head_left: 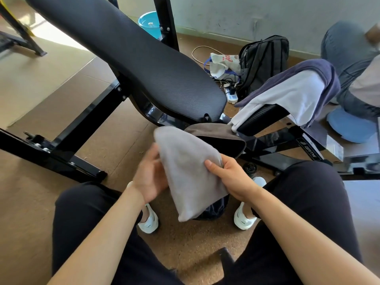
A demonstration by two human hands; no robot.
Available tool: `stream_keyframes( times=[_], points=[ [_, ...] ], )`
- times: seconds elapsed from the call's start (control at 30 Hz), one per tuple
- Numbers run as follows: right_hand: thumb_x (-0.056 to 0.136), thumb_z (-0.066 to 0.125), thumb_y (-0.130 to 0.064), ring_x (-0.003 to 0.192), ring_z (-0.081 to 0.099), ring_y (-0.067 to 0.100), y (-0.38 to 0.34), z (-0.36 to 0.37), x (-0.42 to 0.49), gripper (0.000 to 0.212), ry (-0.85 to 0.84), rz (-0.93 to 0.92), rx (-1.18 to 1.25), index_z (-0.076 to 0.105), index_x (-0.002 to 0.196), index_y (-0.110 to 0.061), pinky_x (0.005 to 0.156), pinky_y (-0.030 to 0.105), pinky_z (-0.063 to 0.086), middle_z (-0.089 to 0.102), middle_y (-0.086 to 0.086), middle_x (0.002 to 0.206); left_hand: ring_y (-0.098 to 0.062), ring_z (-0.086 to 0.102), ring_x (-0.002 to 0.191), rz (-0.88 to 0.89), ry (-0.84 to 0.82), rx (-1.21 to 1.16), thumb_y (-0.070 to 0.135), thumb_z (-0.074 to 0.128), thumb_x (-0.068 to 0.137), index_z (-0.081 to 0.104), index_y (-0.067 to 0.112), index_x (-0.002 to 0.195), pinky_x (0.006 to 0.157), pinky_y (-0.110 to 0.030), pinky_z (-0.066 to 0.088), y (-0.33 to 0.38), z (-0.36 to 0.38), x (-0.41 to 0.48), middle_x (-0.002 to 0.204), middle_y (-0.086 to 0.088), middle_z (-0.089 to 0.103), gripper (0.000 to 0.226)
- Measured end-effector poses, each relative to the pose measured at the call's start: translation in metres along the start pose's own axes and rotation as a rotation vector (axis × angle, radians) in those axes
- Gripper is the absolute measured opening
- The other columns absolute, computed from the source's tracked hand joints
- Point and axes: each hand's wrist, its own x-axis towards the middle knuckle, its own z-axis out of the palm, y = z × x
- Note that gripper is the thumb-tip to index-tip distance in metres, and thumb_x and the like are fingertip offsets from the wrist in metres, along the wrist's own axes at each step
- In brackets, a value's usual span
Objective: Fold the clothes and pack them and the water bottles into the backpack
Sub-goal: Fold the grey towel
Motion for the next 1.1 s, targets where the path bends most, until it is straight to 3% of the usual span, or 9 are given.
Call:
stream_keyframes(
  times=[0.13, 0.33, 0.53, 0.63, 0.73, 0.83, 0.97, 1.03, 1.1],
  points=[
    [0.102, 0.059, -0.013, 0.105, 0.073, 0.024, 0.002, -0.010, 0.007, 0.016, 0.178, -0.008, -0.080, 0.069, 0.116, -0.015, 0.094, 0.042, 0.059, 0.076, 0.007, 0.112, -0.027, 0.062, 0.127, -0.098, -0.058, 0.353, 0.042, 0.070, 0.092, 0.063, 0.026, 0.136, 0.112, -0.051, 0.044, -0.021, 0.002, 0.009, 0.131, -0.002, 0.070, 0.047],
    [0.095, 0.067, -0.005, 0.103, 0.073, 0.016, 0.001, -0.015, 0.004, 0.029, 0.162, -0.048, -0.115, 0.066, 0.115, -0.026, 0.088, 0.035, 0.059, 0.076, 0.001, 0.112, -0.023, 0.063, 0.124, 0.160, 0.008, 0.355, 0.017, 0.072, 0.092, 0.065, 0.026, 0.131, 0.111, -0.050, 0.046, -0.020, 0.004, 0.013, 0.129, -0.003, 0.070, 0.041],
    [0.090, 0.074, -0.003, 0.110, 0.071, 0.016, -0.003, -0.017, 0.000, 0.038, 0.100, -0.114, -0.169, 0.063, 0.123, -0.020, 0.092, 0.034, 0.059, 0.074, 0.001, 0.119, -0.021, 0.066, 0.120, 0.259, 0.005, 0.392, 0.021, 0.072, 0.091, 0.068, 0.021, 0.125, 0.098, -0.033, 0.055, -0.018, 0.009, 0.005, 0.123, -0.001, 0.074, 0.034],
    [0.092, 0.074, -0.008, 0.107, 0.073, 0.020, 0.000, -0.016, 0.000, 0.028, 0.110, -0.106, -0.154, 0.068, 0.118, -0.013, 0.092, 0.040, 0.060, 0.076, 0.005, 0.114, -0.021, 0.066, 0.118, 0.400, 0.088, 0.471, 0.034, 0.082, 0.081, 0.073, 0.027, 0.115, 0.103, -0.049, 0.053, -0.020, 0.003, 0.007, 0.121, 0.000, 0.072, 0.036],
    [0.093, 0.074, -0.014, 0.102, 0.073, 0.025, 0.004, -0.017, 0.002, 0.019, 0.183, -0.119, -0.182, 0.073, 0.112, -0.012, 0.093, 0.049, 0.059, 0.076, 0.007, 0.107, -0.017, 0.048, 0.133, 0.538, 0.198, 0.664, 0.054, 0.080, 0.072, 0.076, 0.049, 0.105, 0.109, -0.053, 0.046, -0.021, -0.004, 0.012, 0.136, 0.019, 0.054, 0.033],
    [0.086, 0.081, -0.030, 0.106, 0.062, 0.023, 0.009, -0.017, 0.006, 0.020, 0.305, -0.145, -0.321, 0.075, 0.102, -0.019, 0.093, 0.046, 0.055, 0.060, 0.003, 0.111, -0.008, 0.028, 0.148, 0.609, 0.227, 0.736, 0.056, 0.079, 0.072, 0.078, 0.048, 0.100, 0.116, -0.046, 0.031, -0.019, -0.008, 0.013, 0.154, 0.030, 0.037, 0.028],
    [0.077, 0.079, -0.057, 0.134, 0.047, 0.015, 0.007, -0.022, 0.008, 0.031, 0.282, -0.173, -0.380, 0.078, 0.102, -0.038, 0.108, 0.044, 0.045, 0.050, -0.024, 0.139, -0.012, 0.060, 0.126, 0.554, 0.090, 0.571, 0.044, 0.078, 0.077, 0.076, 0.040, 0.112, 0.106, -0.052, 0.050, -0.016, -0.001, 0.007, 0.126, 0.010, 0.071, 0.035],
    [0.084, 0.080, -0.042, 0.134, 0.053, 0.011, 0.005, -0.021, 0.007, 0.026, 0.218, -0.181, -0.253, 0.079, 0.108, -0.033, 0.110, 0.044, 0.046, 0.060, -0.017, 0.140, -0.020, 0.068, 0.107, 0.535, 0.072, 0.551, 0.043, 0.076, 0.077, 0.074, 0.029, 0.114, 0.092, -0.052, 0.057, -0.015, 0.002, 0.004, 0.111, 0.000, 0.074, 0.040],
    [0.088, 0.076, -0.030, 0.122, 0.065, 0.019, 0.003, -0.018, 0.005, 0.026, 0.192, -0.170, -0.121, 0.078, 0.112, -0.020, 0.106, 0.046, 0.051, 0.073, 0.000, 0.124, -0.021, 0.069, 0.105, 0.513, 0.047, 0.540, 0.042, 0.077, 0.076, 0.068, 0.023, 0.119, 0.087, -0.043, 0.059, -0.015, 0.002, 0.004, 0.111, -0.001, 0.072, 0.048]
  ],
)
